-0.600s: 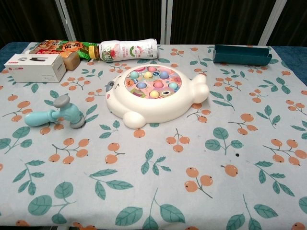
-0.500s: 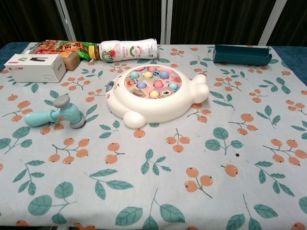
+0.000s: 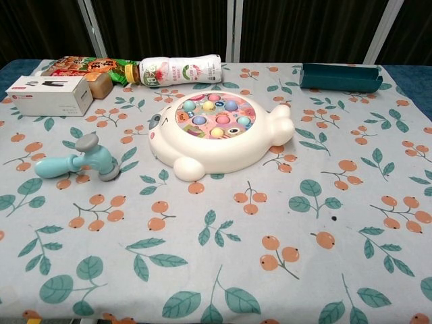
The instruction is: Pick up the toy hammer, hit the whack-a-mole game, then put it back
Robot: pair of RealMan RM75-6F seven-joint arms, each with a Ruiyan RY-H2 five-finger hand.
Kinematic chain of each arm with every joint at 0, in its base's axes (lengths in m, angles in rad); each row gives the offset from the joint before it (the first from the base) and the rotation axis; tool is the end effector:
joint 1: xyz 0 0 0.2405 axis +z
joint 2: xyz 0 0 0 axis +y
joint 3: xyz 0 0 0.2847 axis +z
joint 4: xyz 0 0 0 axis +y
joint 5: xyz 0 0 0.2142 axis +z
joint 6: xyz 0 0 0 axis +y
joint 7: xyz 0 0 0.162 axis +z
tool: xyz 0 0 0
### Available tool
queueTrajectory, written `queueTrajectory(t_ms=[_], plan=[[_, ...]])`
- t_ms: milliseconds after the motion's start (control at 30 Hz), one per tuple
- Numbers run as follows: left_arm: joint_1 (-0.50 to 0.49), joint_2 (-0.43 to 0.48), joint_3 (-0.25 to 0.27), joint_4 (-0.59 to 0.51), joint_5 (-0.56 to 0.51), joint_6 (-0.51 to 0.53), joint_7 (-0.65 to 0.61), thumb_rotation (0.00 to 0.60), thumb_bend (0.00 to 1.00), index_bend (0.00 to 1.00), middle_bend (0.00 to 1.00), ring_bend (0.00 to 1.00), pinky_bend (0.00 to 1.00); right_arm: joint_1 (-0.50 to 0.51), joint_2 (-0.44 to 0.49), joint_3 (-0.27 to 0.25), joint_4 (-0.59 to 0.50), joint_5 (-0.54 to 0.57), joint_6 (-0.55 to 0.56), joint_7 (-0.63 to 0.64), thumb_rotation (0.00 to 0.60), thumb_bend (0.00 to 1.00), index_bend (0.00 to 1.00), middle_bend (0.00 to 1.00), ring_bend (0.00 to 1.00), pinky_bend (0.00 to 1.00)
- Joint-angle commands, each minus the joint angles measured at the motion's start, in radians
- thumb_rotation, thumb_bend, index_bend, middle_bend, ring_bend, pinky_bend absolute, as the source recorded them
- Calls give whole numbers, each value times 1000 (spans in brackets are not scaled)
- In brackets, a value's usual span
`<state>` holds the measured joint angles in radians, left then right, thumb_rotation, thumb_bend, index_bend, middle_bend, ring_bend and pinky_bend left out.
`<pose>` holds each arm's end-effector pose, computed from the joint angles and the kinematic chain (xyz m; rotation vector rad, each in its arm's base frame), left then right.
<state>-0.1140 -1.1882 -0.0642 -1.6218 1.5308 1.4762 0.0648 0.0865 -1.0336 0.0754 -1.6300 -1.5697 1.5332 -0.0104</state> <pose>-0.3187 0.2132 0.1419 -1.4240 -0.8805 -0.9608 -0.3229 -0.2067 0.2017 1.4278 -0.7572 0.9345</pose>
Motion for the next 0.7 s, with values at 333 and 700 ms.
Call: queueTrajectory(t_ms=[333, 700], plan=[[-248, -85, -53, -32, -67, -346, -70, 600, 127, 316, 244, 134, 139, 1, 10, -1, -4, -11, 7, -4, 600, 68, 103, 183, 41, 52], [-302, -196, -45, -48, -180, -417, 45, 600, 194, 329, 276, 172, 143, 10, 15, -1, -7, -12, -7, 1, 600, 67, 103, 187, 28, 51]])
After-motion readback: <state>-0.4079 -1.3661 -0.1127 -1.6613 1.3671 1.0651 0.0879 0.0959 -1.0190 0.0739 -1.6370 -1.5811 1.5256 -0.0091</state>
